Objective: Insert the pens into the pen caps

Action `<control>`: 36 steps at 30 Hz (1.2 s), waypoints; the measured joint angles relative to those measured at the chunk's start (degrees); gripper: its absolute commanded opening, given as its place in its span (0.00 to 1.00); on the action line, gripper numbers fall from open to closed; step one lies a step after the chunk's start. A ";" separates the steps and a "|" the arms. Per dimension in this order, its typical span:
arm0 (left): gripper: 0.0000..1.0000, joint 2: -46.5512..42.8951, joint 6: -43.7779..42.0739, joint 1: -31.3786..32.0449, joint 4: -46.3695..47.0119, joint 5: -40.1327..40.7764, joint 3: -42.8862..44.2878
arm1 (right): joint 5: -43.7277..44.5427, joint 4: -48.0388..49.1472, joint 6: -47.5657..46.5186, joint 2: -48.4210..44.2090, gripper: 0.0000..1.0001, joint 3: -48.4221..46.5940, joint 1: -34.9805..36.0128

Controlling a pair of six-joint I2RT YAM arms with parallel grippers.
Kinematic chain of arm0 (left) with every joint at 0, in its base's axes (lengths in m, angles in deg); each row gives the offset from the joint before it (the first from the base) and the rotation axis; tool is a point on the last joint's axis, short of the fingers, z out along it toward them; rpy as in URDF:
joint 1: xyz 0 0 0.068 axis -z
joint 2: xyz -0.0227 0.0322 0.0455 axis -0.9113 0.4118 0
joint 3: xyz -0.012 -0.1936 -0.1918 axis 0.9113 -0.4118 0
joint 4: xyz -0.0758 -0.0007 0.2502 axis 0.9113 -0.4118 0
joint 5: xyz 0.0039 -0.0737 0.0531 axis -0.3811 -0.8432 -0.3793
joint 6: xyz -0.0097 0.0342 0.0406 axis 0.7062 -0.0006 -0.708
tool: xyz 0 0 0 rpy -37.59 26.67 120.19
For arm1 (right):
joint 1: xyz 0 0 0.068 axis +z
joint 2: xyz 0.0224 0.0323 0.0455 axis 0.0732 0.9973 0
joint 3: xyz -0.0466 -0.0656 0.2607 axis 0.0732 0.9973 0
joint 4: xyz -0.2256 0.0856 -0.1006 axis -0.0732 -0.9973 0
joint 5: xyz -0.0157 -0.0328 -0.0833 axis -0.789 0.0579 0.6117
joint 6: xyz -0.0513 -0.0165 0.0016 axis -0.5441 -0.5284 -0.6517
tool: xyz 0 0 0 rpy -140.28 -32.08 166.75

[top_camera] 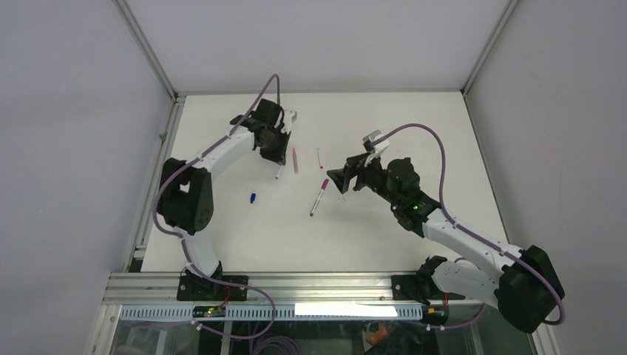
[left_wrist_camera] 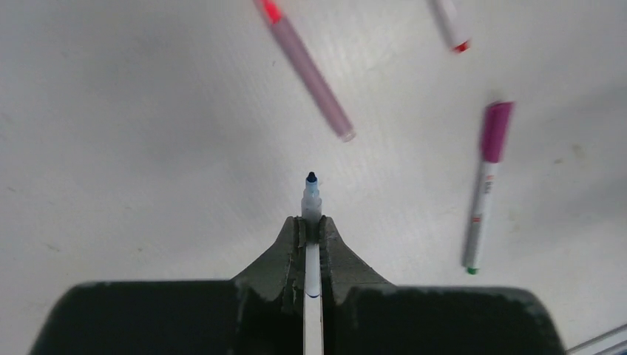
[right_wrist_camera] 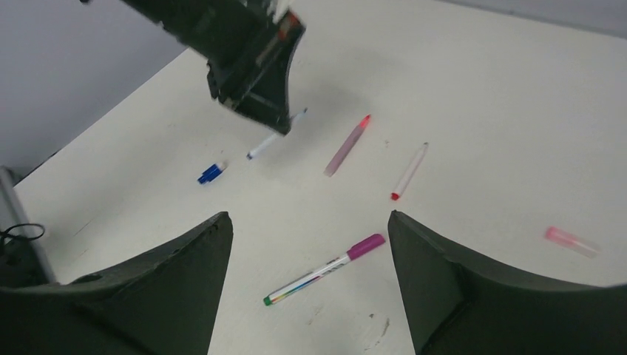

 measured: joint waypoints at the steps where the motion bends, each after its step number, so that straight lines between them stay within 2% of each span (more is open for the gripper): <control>1: 0.00 -2.10 0.87 0.00 1.38 -0.81 -0.33 | -1.84 0.02 0.50 1.29 0.80 -0.22 0.00; 7: 0.00 -18.84 6.10 0.02 12.92 -7.06 -4.61 | -10.14 1.18 4.46 7.58 0.75 -2.12 -0.02; 11: 0.00 -24.57 7.98 0.04 17.64 -10.71 -7.41 | -13.68 4.04 6.91 11.17 0.68 -3.48 -0.02; 23: 0.00 -27.82 11.87 0.04 24.90 -16.31 -18.75 | -19.58 11.39 11.17 22.01 0.58 -12.92 0.50; 36: 0.00 -31.06 13.68 0.04 31.50 -17.70 -19.30 | -19.21 8.55 10.88 30.14 0.57 -18.97 2.69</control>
